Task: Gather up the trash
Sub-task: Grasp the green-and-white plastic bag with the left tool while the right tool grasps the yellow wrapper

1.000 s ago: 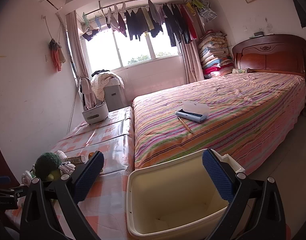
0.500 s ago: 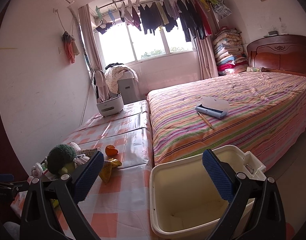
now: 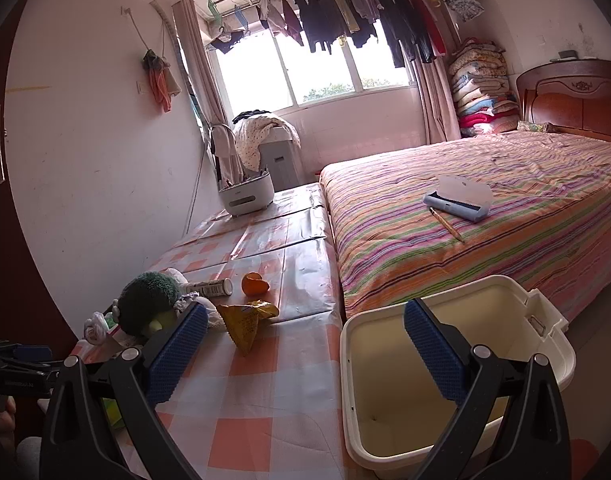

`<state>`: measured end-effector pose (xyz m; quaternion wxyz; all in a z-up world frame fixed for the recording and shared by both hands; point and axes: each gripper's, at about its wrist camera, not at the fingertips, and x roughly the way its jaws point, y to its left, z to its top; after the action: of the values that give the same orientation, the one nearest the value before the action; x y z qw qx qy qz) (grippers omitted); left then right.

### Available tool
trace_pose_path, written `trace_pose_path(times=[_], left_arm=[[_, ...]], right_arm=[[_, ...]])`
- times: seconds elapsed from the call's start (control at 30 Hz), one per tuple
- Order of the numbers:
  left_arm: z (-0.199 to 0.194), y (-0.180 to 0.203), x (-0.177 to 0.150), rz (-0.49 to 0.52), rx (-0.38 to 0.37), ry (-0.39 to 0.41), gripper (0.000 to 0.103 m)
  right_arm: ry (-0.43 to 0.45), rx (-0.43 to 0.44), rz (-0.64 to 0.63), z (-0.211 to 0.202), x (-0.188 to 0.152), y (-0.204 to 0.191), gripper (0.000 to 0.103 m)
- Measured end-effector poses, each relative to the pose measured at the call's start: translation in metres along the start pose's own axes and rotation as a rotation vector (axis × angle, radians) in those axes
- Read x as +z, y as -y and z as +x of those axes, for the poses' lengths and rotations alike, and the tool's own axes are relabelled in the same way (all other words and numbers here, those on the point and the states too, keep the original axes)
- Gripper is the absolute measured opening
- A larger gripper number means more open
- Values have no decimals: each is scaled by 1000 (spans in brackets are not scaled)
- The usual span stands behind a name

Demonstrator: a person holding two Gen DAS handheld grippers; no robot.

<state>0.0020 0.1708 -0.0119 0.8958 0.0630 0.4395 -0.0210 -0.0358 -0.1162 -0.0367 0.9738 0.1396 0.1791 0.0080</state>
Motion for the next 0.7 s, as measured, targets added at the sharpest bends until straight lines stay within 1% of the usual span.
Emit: trace_pose_path(times=[0.07,0.13,0.2,0.27,0.4,0.47,0.5,0.63,0.7], left_arm=[[5,3,1,24,-15,-15,90],[13,5,3,38,-12,-31,90],[23,8,5,66,-23,-61,90],[33,8,8,77,-8,-82,90],[53,3,13,83,-24,-140,90],[63,3,14,94,-37,-171,90],[68,3,14,94,-30,-183,90],[82,2,14,94,-17,-206,90],[86,0,14,86,-18,-209,89]], right_arm=[[-6,5,2,1,0,0,96],[-10,10,4,3,-1,0,96],[-16,14,7,4,-2,0,96],[-22,15,9,5,-2,0,96],[-57,18,7,13,-2,-3,96],[-101,37,13,23,-2,-5,96],[-132,50,16,30,-1,-5,96],[-270,101,19,63,0,-13,96],[-315,114,-2,78,1,-22,96]])
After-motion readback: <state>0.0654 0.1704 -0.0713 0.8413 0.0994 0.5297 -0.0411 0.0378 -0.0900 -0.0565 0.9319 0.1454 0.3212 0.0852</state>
